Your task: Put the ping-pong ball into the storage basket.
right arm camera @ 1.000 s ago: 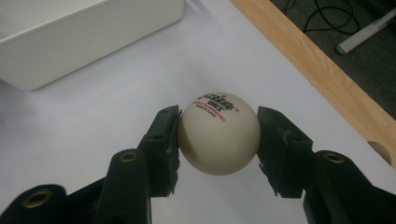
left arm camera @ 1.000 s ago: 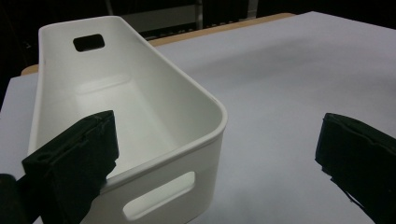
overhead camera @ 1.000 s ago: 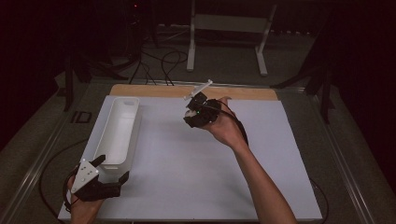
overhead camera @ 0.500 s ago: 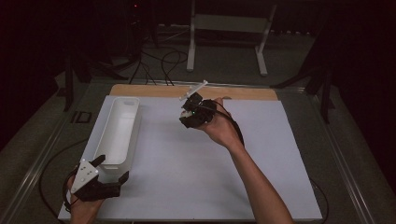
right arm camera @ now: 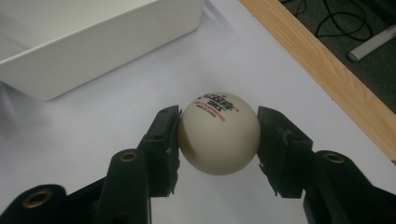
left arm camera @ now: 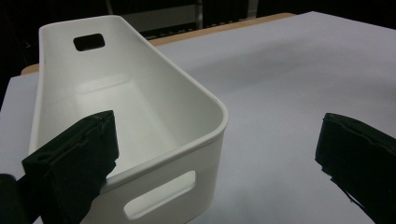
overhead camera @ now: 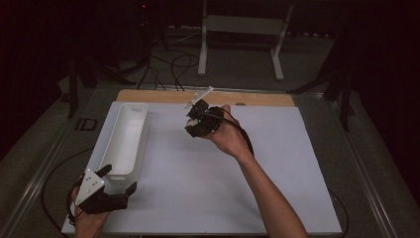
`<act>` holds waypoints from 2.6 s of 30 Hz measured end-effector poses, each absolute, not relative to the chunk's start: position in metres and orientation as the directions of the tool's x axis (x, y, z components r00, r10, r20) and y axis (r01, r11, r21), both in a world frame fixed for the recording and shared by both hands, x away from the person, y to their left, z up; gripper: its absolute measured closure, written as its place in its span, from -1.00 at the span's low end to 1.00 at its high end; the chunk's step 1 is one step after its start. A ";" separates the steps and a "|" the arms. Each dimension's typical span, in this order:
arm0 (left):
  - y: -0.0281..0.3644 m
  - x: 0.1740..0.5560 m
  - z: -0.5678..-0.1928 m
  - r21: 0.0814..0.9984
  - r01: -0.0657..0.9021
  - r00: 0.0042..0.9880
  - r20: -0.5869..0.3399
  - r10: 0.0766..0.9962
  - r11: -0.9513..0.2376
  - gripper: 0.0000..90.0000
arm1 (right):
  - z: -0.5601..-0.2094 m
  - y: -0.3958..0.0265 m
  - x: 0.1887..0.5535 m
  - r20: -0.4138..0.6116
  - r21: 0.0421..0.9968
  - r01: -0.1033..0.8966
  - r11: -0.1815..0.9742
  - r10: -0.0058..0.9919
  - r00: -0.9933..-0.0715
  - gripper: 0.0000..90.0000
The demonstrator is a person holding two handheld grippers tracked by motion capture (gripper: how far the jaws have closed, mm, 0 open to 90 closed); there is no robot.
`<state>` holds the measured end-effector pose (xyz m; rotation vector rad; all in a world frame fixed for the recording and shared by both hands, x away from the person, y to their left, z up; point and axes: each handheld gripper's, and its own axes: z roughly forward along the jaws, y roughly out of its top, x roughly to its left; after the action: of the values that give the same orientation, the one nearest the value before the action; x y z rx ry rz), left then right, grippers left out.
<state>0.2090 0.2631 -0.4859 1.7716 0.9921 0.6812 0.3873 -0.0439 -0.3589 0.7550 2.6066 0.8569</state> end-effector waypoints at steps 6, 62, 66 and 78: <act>0.263 0.209 -0.486 0.922 0.324 0.514 0.017 0.858 -0.212 -1.00 | -0.359 -0.039 0.388 -0.109 0.618 0.385 0.685 0.560 -0.821 0.12; 0.264 0.209 -0.486 0.921 0.326 0.513 0.015 0.858 -0.211 -1.00 | -0.370 0.005 0.386 -0.108 0.607 0.353 0.712 0.514 -0.851 0.12; 0.264 0.209 -0.486 0.921 0.326 0.513 0.015 0.858 -0.211 -1.00 | -0.370 0.009 0.385 -0.107 0.607 0.348 0.715 0.507 -0.855 0.12; 0.264 0.209 -0.486 0.922 0.325 0.514 0.015 0.858 -0.211 -1.00 | -0.371 0.019 0.383 -0.102 0.606 0.342 0.719 0.497 -0.862 0.12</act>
<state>0.2093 0.2642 -0.4864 1.7743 0.9938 0.6797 0.3832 0.0192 -0.3710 0.6639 2.6671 0.8647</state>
